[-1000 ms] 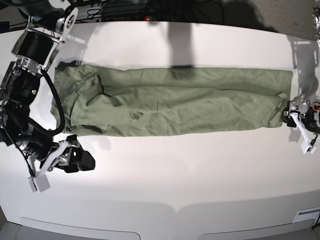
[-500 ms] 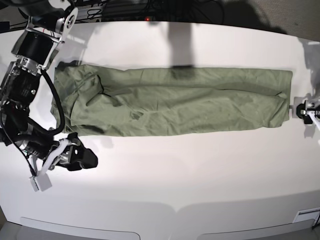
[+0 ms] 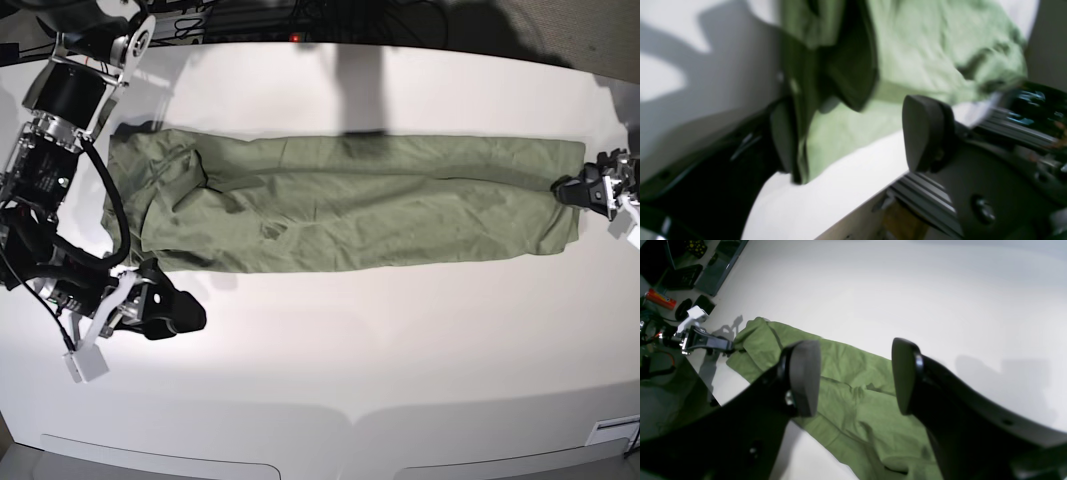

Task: Fold the T-shirt properly
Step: 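Grasp the opposite end of the folded shirt with the left gripper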

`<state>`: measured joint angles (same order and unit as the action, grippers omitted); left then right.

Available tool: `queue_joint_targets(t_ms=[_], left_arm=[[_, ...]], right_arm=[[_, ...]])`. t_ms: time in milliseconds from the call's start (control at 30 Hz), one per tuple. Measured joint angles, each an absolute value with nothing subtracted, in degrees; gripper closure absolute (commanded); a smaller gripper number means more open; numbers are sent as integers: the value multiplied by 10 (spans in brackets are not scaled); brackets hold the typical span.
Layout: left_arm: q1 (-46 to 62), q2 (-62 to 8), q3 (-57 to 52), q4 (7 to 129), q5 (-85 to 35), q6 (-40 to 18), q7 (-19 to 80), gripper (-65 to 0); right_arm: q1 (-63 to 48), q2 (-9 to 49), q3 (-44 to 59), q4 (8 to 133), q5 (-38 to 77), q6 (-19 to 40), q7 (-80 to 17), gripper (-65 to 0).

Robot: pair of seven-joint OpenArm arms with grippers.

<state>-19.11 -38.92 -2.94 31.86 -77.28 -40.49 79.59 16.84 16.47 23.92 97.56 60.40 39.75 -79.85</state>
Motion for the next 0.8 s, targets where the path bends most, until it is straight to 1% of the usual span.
queue_joint_targets(t_ms=[233, 633, 667, 733, 800], left_arm=[[-192, -370, -30, 319, -781, -405, 795, -455], [-192, -368, -30, 319, -782, -405, 794, -446], [-192, -368, -30, 319, -783, -405, 794, -436], [-192, -368, -30, 319, -777, -405, 780, -362], [-192, -364, -29, 319, -764, -403, 767, -232]], right_arm=[[168, 165, 239, 976, 604, 397, -799, -345], [168, 165, 239, 976, 604, 397, -799, -345], [168, 165, 239, 976, 604, 397, -799, -345], [168, 165, 239, 976, 604, 397, -799, -345], [168, 165, 239, 976, 604, 397, -799, -345]])
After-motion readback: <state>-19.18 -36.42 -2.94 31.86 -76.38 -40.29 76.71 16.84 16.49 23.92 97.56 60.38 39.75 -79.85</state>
